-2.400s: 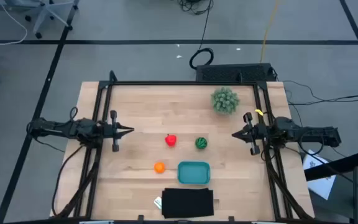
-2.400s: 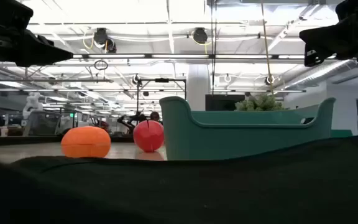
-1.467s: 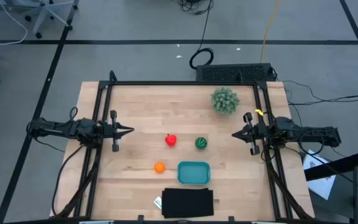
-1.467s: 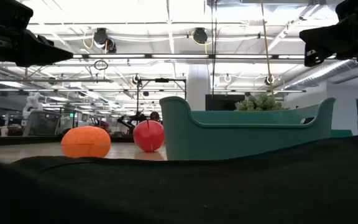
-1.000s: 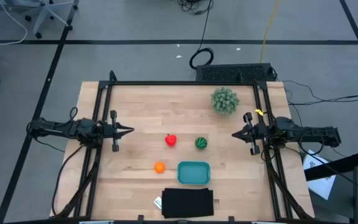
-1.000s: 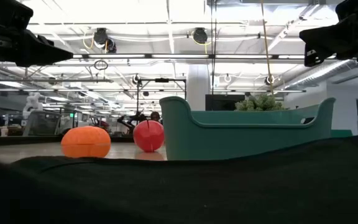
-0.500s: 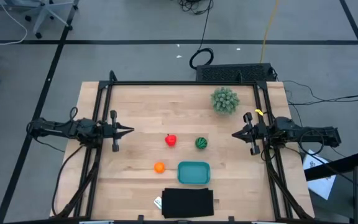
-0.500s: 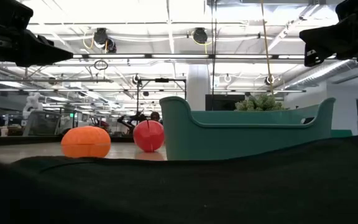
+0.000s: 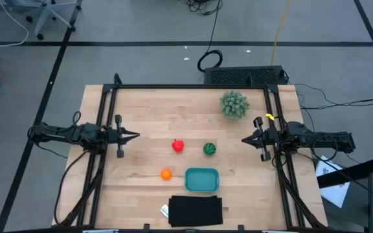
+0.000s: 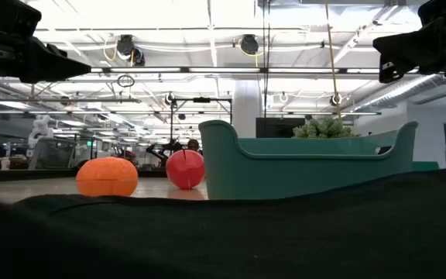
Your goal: Pick and placing Produce into tupperware
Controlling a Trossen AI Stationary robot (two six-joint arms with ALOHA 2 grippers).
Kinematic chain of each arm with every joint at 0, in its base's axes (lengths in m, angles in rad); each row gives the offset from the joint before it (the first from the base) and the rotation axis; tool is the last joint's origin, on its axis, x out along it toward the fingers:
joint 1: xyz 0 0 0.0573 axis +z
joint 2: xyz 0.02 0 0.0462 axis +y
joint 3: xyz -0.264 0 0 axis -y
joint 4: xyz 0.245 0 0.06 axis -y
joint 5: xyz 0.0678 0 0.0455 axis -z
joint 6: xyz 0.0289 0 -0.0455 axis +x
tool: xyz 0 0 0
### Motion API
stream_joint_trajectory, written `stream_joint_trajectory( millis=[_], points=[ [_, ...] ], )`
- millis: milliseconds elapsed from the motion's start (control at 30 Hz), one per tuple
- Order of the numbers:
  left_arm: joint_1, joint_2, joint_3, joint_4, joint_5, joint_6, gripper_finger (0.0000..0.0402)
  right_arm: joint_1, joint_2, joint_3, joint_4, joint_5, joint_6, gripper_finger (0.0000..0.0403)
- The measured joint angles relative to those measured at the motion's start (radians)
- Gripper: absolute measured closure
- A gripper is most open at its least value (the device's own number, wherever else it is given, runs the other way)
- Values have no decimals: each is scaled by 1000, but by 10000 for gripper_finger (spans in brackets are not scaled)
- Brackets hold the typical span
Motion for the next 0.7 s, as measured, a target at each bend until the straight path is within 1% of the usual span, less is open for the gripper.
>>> stream_joint_trajectory(
  millis=[500,600,700],
  points=[
    [0,0,0,0,0,-1,378,0,0,0,0,0,0,403],
    [0,0,0,6,1,-38,378,0,0,0,1,0,0,403],
    [0,0,0,30,1,-118,378,0,0,0,1,0,0,403]
  ],
)
